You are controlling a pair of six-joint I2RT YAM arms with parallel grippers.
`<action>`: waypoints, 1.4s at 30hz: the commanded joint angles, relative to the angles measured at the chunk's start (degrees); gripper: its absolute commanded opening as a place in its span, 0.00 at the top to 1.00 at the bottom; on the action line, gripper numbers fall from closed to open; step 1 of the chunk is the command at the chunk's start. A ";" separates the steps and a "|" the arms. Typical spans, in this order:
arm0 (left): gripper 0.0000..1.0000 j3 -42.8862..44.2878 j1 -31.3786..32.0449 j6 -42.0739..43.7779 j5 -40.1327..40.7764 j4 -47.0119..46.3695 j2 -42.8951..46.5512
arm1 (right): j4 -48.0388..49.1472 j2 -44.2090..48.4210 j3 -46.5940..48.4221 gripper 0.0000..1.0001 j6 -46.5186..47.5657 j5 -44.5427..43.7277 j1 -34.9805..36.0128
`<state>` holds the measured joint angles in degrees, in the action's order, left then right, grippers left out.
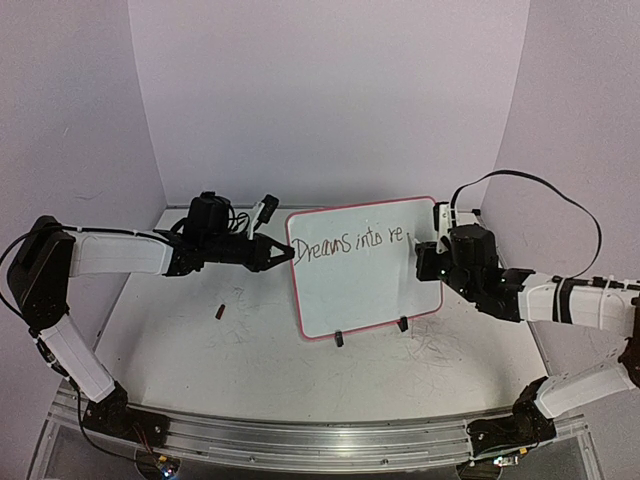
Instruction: Write a sentence on the whiteboard
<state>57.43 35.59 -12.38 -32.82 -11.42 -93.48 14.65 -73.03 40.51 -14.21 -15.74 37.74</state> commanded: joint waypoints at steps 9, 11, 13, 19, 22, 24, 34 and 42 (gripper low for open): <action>1.00 1.34 1.50 3.33 -0.49 3.42 -0.17 | 4.25 -1.67 1.67 1.00 3.17 0.06 -0.53; 1.00 1.36 1.50 3.33 -0.52 3.42 -0.27 | 4.27 -1.73 1.79 1.00 3.64 0.75 -0.56; 1.00 1.38 1.50 3.33 -0.62 3.40 -0.36 | 4.34 -1.69 1.78 1.00 3.86 1.23 -0.56; 1.00 1.37 1.50 3.25 -0.70 3.41 -0.35 | 4.16 -1.68 1.41 1.00 4.10 2.34 -0.56; 1.00 1.37 1.50 3.24 -0.81 3.42 -0.32 | 3.21 -1.68 1.62 1.00 3.89 2.73 -0.55; 1.00 1.37 1.50 3.25 -0.71 3.39 -0.33 | 2.39 -1.26 1.49 1.00 3.61 3.22 -0.56; 1.00 1.51 1.59 3.24 -0.88 3.41 -0.33 | -0.54 1.47 -1.29 1.00 2.16 3.76 -0.56; 1.00 1.41 1.58 3.24 -0.68 3.42 -0.33 | -0.92 1.66 -1.36 1.00 1.73 2.09 -0.55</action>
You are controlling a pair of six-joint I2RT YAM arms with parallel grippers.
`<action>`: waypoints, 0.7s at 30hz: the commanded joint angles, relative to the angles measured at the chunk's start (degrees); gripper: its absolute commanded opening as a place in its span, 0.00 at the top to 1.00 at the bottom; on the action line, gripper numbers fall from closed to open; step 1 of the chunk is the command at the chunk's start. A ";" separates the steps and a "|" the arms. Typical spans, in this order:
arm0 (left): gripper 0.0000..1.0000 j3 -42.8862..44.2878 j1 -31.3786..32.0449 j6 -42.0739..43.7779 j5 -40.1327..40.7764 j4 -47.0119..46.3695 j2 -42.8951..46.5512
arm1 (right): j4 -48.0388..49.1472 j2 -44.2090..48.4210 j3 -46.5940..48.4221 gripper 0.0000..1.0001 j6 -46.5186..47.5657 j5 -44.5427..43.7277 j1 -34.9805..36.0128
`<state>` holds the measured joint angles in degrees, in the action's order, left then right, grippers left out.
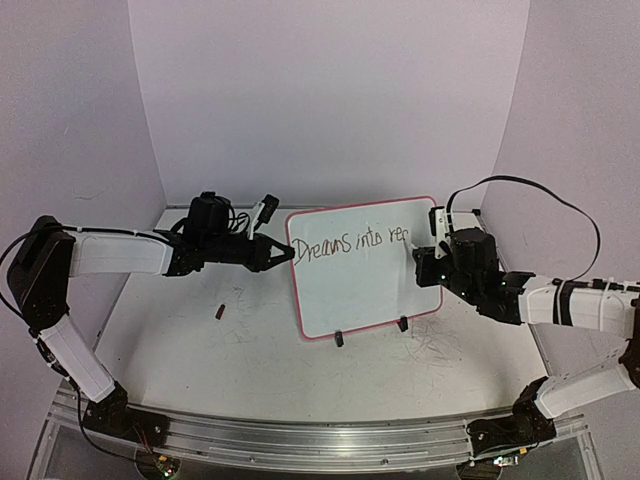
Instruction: Write a sentence on the whiteboard
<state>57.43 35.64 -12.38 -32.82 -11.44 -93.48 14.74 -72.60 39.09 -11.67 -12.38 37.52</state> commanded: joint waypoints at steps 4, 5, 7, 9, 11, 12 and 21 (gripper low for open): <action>1.00 1.38 1.54 3.24 -0.67 3.44 -0.25 | -0.34 0.30 0.61 1.00 -0.75 -2.59 -0.33; 1.00 1.37 1.54 3.25 -0.67 3.44 -0.27 | -0.10 -0.13 0.92 1.00 -0.79 -2.82 -0.34; 1.00 1.35 1.56 3.32 -0.59 3.44 -0.13 | 0.37 -0.91 1.74 1.00 -0.81 -3.39 -0.35; 1.00 1.21 1.57 3.38 -0.40 3.44 0.02 | 0.74 -1.31 2.39 1.00 -0.82 -4.14 -0.31; 1.00 1.22 1.59 3.48 -0.31 3.44 0.18 | 1.13 -1.39 2.73 1.00 -0.70 -4.68 -0.40; 1.00 1.20 1.62 3.50 -0.25 3.44 0.22 | 1.29 -1.46 2.93 1.00 -0.59 -4.91 -0.43; 1.00 1.30 1.63 3.54 -0.41 3.53 0.08 | 2.31 -2.91 4.84 1.00 0.53 -4.91 -0.39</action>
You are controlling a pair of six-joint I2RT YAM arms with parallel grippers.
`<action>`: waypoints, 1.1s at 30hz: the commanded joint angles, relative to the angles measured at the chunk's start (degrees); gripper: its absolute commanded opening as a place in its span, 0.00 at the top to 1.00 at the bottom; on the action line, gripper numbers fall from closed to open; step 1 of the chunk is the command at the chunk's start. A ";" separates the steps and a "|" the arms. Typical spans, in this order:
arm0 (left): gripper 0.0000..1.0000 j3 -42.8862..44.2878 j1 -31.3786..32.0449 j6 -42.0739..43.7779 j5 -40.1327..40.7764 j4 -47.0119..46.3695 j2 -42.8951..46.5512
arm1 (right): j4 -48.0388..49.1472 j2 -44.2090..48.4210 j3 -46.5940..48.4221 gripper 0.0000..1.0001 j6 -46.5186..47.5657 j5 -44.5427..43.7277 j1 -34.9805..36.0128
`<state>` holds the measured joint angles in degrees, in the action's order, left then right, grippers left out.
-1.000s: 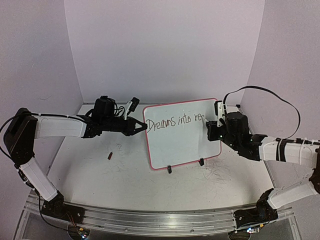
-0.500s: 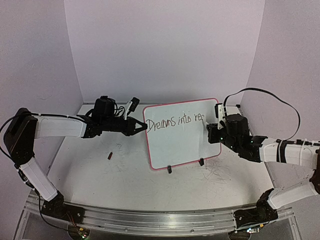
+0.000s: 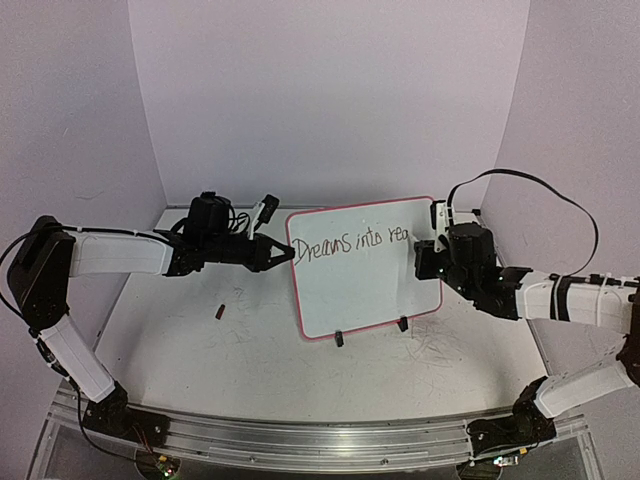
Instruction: Write a sentence on the whiteboard
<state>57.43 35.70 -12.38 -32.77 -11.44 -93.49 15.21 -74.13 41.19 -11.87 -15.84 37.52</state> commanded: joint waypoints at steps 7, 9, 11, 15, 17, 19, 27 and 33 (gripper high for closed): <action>1.00 1.29 1.57 3.59 -0.36 3.59 0.01 | 1.35 -0.70 2.08 1.00 0.59 -1.31 -0.39; 1.00 1.29 1.55 3.59 -0.38 3.58 0.00 | 0.58 0.08 1.15 1.00 0.05 -0.99 -0.43; 1.00 1.36 1.55 3.59 -0.39 3.62 0.01 | -0.03 0.86 0.08 1.00 -0.55 -0.21 -0.43; 1.00 1.38 1.59 3.59 -0.46 3.61 -0.09 | -1.19 2.02 -1.91 1.00 -1.45 0.69 -0.39; 1.00 1.40 1.56 3.59 -0.45 3.61 -0.07 | -1.34 2.37 -2.71 1.00 -1.83 0.84 -0.40; 1.00 1.40 1.57 3.59 -0.51 3.62 -0.12 | -1.46 2.56 -3.13 1.00 -2.05 0.74 -0.42; 1.00 1.22 1.56 3.73 -0.08 3.69 0.01 | -2.87 8.27 -1.62 1.00 -1.38 -0.76 -0.43; 1.00 1.42 1.58 3.86 -0.05 3.80 0.25 | -2.96 13.20 -2.24 1.00 0.07 0.99 -0.41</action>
<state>57.43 35.75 -11.97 -32.77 -11.44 -93.48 11.40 -62.82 38.30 -12.88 -15.41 37.52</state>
